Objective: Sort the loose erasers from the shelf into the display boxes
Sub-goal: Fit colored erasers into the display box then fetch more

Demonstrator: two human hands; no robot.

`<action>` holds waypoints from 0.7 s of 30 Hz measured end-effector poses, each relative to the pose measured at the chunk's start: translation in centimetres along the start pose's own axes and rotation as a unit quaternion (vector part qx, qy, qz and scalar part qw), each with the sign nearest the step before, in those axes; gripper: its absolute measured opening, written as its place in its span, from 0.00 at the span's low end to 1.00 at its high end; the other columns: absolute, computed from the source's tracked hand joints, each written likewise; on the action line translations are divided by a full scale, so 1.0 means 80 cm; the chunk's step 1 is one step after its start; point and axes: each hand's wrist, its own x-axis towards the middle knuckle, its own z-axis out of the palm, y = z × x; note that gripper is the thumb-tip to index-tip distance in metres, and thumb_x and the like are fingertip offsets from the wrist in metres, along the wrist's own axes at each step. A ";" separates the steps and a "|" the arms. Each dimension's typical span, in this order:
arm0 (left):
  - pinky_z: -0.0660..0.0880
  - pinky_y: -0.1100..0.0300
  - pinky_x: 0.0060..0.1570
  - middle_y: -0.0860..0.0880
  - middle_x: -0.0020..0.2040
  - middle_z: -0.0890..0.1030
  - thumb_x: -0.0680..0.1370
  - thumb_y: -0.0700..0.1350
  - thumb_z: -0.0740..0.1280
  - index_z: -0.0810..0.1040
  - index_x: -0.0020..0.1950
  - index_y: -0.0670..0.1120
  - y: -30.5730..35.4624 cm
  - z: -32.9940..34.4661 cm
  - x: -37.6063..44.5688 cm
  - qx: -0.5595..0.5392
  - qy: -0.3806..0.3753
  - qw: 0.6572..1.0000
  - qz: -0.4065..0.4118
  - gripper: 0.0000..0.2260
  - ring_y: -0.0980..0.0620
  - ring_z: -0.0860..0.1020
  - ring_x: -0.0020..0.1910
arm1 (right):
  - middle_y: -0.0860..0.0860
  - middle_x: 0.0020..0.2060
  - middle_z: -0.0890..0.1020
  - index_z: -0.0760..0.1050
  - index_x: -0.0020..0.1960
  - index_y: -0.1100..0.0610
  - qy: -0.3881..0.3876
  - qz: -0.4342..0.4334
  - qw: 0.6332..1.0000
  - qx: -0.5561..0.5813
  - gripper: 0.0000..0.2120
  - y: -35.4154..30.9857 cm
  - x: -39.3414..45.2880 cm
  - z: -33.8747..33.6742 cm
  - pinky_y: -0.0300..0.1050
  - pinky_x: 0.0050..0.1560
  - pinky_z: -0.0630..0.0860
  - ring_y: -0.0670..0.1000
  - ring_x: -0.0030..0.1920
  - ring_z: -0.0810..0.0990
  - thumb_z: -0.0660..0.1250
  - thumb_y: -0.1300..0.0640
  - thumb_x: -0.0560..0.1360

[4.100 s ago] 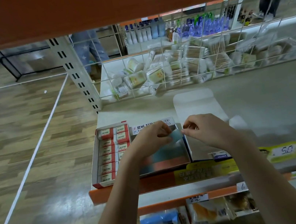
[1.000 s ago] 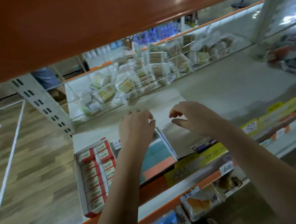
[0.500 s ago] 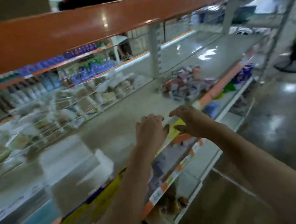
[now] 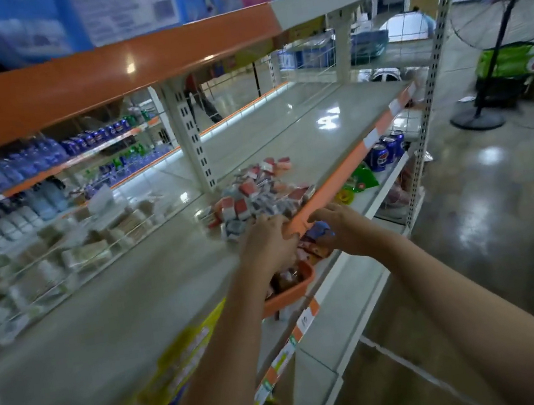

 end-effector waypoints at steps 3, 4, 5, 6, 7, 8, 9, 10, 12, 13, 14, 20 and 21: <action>0.73 0.52 0.55 0.46 0.63 0.74 0.76 0.61 0.62 0.73 0.64 0.51 0.007 0.010 0.059 -0.012 0.021 1.000 -0.008 0.21 0.46 0.74 0.59 | 0.56 0.63 0.71 0.68 0.67 0.57 -0.005 0.007 1.000 0.006 0.21 0.042 0.052 -0.011 0.49 0.63 0.66 0.56 0.64 0.69 0.65 0.56 0.76; 0.73 0.52 0.55 0.46 0.64 0.74 0.76 0.59 0.63 0.72 0.65 0.51 0.007 0.011 0.081 -0.009 0.031 0.999 -0.006 0.21 0.45 0.74 0.59 | 0.56 0.64 0.71 0.67 0.68 0.56 -0.011 0.007 1.000 -0.002 0.22 0.056 0.072 -0.015 0.49 0.64 0.66 0.57 0.64 0.68 0.65 0.56 0.76; 0.73 0.53 0.54 0.45 0.63 0.74 0.76 0.58 0.63 0.72 0.65 0.51 0.006 0.011 0.104 -0.003 0.041 0.999 -0.007 0.20 0.45 0.74 0.59 | 0.57 0.64 0.71 0.67 0.69 0.56 -0.015 0.006 1.000 -0.005 0.22 0.070 0.094 -0.020 0.49 0.64 0.66 0.57 0.64 0.68 0.65 0.55 0.76; 0.72 0.54 0.53 0.46 0.62 0.75 0.77 0.57 0.63 0.73 0.64 0.50 0.005 0.010 0.126 0.000 0.049 0.999 -0.009 0.19 0.45 0.74 0.58 | 0.57 0.64 0.71 0.67 0.69 0.57 -0.017 0.004 1.000 0.000 0.22 0.082 0.115 -0.025 0.48 0.64 0.65 0.57 0.64 0.68 0.65 0.55 0.76; 0.71 0.54 0.52 0.46 0.60 0.76 0.77 0.57 0.62 0.74 0.63 0.50 0.004 0.010 0.145 -0.001 0.053 0.998 -0.013 0.18 0.46 0.75 0.57 | 0.58 0.64 0.71 0.67 0.68 0.57 -0.020 0.003 1.000 0.010 0.22 0.094 0.135 -0.028 0.47 0.64 0.65 0.57 0.64 0.68 0.65 0.55 0.76; 0.71 0.54 0.52 0.46 0.59 0.77 0.77 0.57 0.63 0.75 0.62 0.49 0.003 0.012 0.164 -0.003 0.055 0.998 -0.018 0.18 0.46 0.75 0.57 | 0.57 0.64 0.71 0.67 0.68 0.57 -0.023 0.002 1.000 0.015 0.22 0.104 0.154 -0.031 0.47 0.64 0.65 0.57 0.64 0.69 0.65 0.55 0.76; 0.71 0.54 0.52 0.46 0.58 0.77 0.77 0.57 0.63 0.75 0.61 0.47 0.002 0.013 0.182 -0.002 0.056 0.998 -0.023 0.18 0.46 0.75 0.57 | 0.57 0.64 0.71 0.67 0.68 0.56 -0.027 0.001 1.000 0.014 0.22 0.114 0.173 -0.032 0.47 0.64 0.65 0.56 0.64 0.69 0.65 0.54 0.76; 0.71 0.53 0.53 0.46 0.58 0.77 0.77 0.56 0.64 0.75 0.61 0.46 0.001 0.013 0.199 0.007 0.056 0.998 -0.030 0.18 0.46 0.75 0.57 | 0.56 0.64 0.71 0.67 0.68 0.55 -0.034 0.000 0.999 0.008 0.22 0.123 0.191 -0.033 0.47 0.64 0.65 0.56 0.65 0.68 0.65 0.54 0.76; 0.73 0.52 0.56 0.46 0.60 0.77 0.77 0.54 0.65 0.75 0.62 0.47 -0.005 0.016 0.229 0.028 0.059 0.996 -0.053 0.18 0.46 0.75 0.58 | 0.55 0.64 0.71 0.67 0.68 0.55 -0.047 -0.011 0.999 0.003 0.22 0.140 0.221 -0.027 0.47 0.65 0.64 0.55 0.65 0.68 0.65 0.54 0.76; 0.73 0.51 0.57 0.46 0.62 0.76 0.77 0.53 0.65 0.74 0.63 0.47 -0.007 0.018 0.240 0.030 0.060 0.996 -0.065 0.18 0.46 0.74 0.59 | 0.55 0.64 0.72 0.67 0.68 0.55 -0.052 -0.019 0.998 0.006 0.22 0.148 0.235 -0.023 0.46 0.65 0.65 0.55 0.64 0.69 0.65 0.55 0.76; 0.73 0.50 0.58 0.46 0.63 0.76 0.77 0.52 0.65 0.74 0.64 0.47 -0.009 0.021 0.251 0.027 0.064 0.995 -0.072 0.18 0.46 0.74 0.60 | 0.55 0.63 0.72 0.67 0.68 0.55 -0.056 -0.025 0.998 0.012 0.22 0.155 0.247 -0.018 0.46 0.64 0.65 0.55 0.64 0.69 0.65 0.55 0.76; 0.72 0.51 0.58 0.48 0.61 0.76 0.76 0.45 0.65 0.73 0.64 0.48 -0.022 0.039 0.311 0.035 0.078 0.989 -0.119 0.16 0.48 0.73 0.59 | 0.56 0.63 0.72 0.66 0.70 0.57 -0.014 -0.070 0.997 0.037 0.23 0.182 0.326 0.005 0.46 0.60 0.66 0.56 0.61 0.71 0.65 0.57 0.76; 0.71 0.52 0.58 0.48 0.61 0.76 0.77 0.46 0.65 0.73 0.65 0.49 -0.023 0.042 0.318 0.031 0.084 0.988 -0.129 0.16 0.48 0.73 0.60 | 0.57 0.64 0.72 0.65 0.70 0.56 -0.013 -0.103 0.994 0.023 0.22 0.182 0.338 0.009 0.47 0.59 0.66 0.58 0.61 0.71 0.62 0.58 0.77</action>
